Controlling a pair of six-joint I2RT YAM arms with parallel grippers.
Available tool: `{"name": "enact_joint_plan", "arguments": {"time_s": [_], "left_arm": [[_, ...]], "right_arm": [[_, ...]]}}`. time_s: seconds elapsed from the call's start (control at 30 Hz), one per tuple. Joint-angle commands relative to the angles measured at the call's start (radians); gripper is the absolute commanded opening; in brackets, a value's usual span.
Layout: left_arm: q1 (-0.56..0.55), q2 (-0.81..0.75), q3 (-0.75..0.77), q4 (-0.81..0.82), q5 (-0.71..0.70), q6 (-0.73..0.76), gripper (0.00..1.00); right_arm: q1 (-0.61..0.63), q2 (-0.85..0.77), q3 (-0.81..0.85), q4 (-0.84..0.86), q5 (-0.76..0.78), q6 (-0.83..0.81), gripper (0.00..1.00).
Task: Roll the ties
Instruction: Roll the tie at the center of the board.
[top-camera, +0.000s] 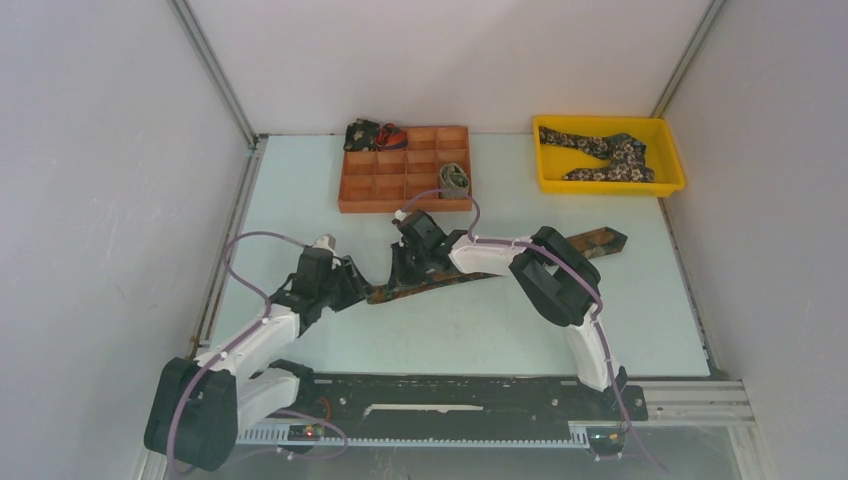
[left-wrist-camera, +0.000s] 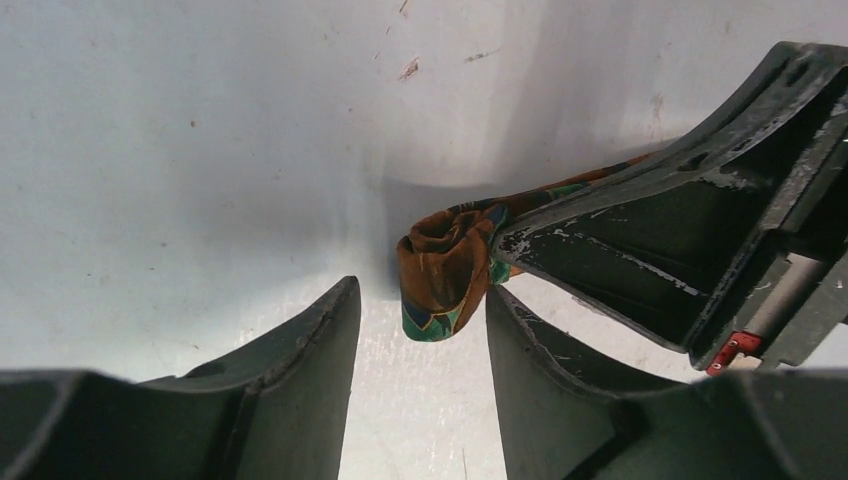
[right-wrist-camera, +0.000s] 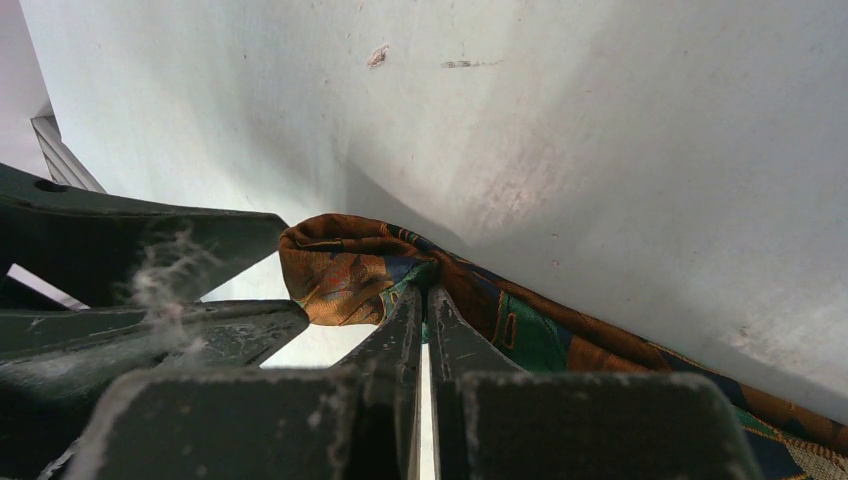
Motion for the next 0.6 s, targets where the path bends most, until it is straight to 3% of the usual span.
{"name": "enact_joint_plan", "arguments": {"time_s": [0.0,0.57], "left_arm": [[0.016,0.025,-0.018,0.074,0.05,-0.005,0.54],[0.043,0.132,-0.058,0.229,0.141,-0.036,0.44]], "right_arm": [[-0.002,0.038,-0.024,-0.028,0.041,-0.019,0.0],[-0.003,0.043,-0.025,-0.029,0.038,-0.017,0.0]]}}
